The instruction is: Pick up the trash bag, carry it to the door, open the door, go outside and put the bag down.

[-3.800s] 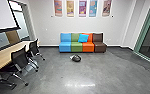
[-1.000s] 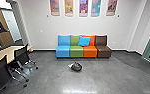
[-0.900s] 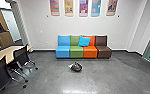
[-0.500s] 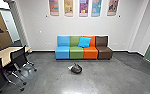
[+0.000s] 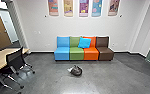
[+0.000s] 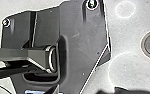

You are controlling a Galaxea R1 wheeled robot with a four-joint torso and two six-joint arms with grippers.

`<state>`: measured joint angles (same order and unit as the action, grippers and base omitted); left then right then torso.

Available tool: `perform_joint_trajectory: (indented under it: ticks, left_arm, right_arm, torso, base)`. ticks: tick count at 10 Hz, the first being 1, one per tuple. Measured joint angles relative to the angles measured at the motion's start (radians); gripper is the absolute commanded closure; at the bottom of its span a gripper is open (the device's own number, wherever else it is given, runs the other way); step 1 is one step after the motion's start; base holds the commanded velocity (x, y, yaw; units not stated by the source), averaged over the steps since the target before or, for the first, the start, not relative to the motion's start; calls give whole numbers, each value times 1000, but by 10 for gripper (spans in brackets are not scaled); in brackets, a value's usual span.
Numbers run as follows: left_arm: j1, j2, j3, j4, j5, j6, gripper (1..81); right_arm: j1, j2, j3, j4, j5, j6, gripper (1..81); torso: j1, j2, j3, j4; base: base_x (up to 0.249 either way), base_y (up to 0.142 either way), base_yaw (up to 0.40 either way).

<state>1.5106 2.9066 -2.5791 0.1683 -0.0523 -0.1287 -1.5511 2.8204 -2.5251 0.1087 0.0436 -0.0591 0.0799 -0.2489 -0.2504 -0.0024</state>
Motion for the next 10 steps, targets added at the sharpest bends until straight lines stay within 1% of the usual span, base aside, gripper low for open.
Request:
perform_joint_trajectory:
  ticks: [10]
  left_arm:
    - [0, 3, 0, 0, 0, 0, 10]
  right_arm:
    - [0, 0, 4, 0, 0, 0, 10]
  torso:
    - [0, 0, 0, 0]
  base:
    - [191, 0, 0]
